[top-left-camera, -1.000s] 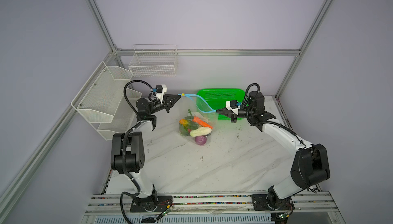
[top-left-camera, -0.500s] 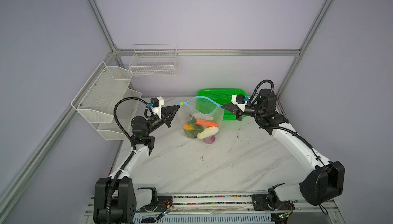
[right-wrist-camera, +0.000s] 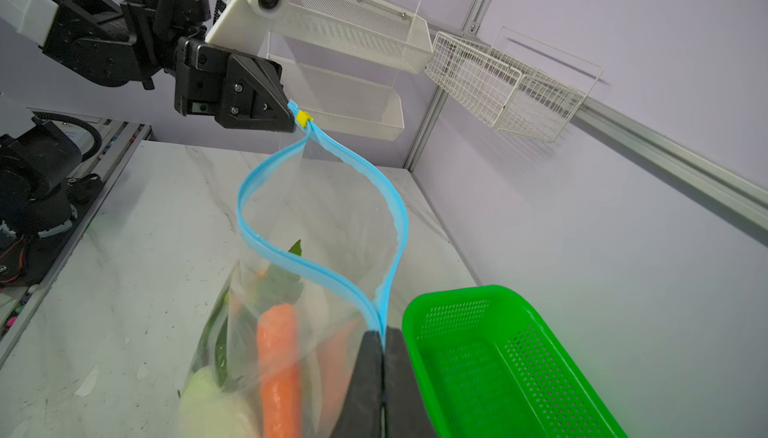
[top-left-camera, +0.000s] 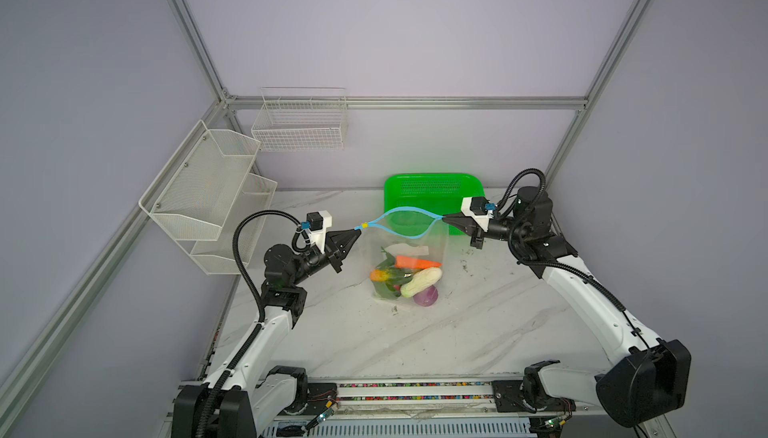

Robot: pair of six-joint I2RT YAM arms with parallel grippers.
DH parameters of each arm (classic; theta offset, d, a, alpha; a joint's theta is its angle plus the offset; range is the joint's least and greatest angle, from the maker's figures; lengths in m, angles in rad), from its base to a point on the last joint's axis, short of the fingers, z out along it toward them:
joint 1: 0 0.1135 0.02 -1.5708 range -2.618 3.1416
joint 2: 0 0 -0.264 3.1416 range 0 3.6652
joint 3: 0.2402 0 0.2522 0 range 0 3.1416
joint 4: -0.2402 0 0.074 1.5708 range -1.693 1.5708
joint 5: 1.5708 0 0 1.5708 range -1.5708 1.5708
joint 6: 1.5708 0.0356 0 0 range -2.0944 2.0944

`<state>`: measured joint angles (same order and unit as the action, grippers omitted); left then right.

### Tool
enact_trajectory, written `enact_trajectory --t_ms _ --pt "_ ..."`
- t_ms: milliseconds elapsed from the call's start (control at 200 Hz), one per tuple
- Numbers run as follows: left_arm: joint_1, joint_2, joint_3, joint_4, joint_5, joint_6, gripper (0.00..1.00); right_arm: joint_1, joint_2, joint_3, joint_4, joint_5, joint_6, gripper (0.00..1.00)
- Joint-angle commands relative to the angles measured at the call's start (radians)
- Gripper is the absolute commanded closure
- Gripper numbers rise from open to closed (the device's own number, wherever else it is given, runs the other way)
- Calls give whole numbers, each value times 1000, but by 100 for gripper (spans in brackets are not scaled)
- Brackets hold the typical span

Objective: Place the food in the zip-top bag and seal the zipper

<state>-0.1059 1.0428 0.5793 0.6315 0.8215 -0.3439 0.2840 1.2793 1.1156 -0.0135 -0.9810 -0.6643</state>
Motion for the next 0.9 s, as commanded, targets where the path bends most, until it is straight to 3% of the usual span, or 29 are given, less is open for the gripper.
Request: enact_trajectory --t_ms 0,100,170,330,530,670,895 --pt "-25 3 7 6 -10 37 100 -5 9 0 -23 -23 -52 92" --pt "-38 -2 20 0 1 53 100 -5 14 10 -54 -25 -61 64" --pt "-43 -10 33 -10 16 73 100 -4 22 52 -128 -48 -95 55" --pt "-56 -49 68 -78 50 168 100 20 37 152 -266 -76 -170 49" --pt "-67 -82 111 -170 85 290 100 188 53 205 -252 -24 -196 36" --pt "-67 -91 153 -231 124 353 100 314 175 344 -390 43 -299 36" --pt "-70 -93 186 -286 132 421 100 392 295 509 -516 112 -388 35"
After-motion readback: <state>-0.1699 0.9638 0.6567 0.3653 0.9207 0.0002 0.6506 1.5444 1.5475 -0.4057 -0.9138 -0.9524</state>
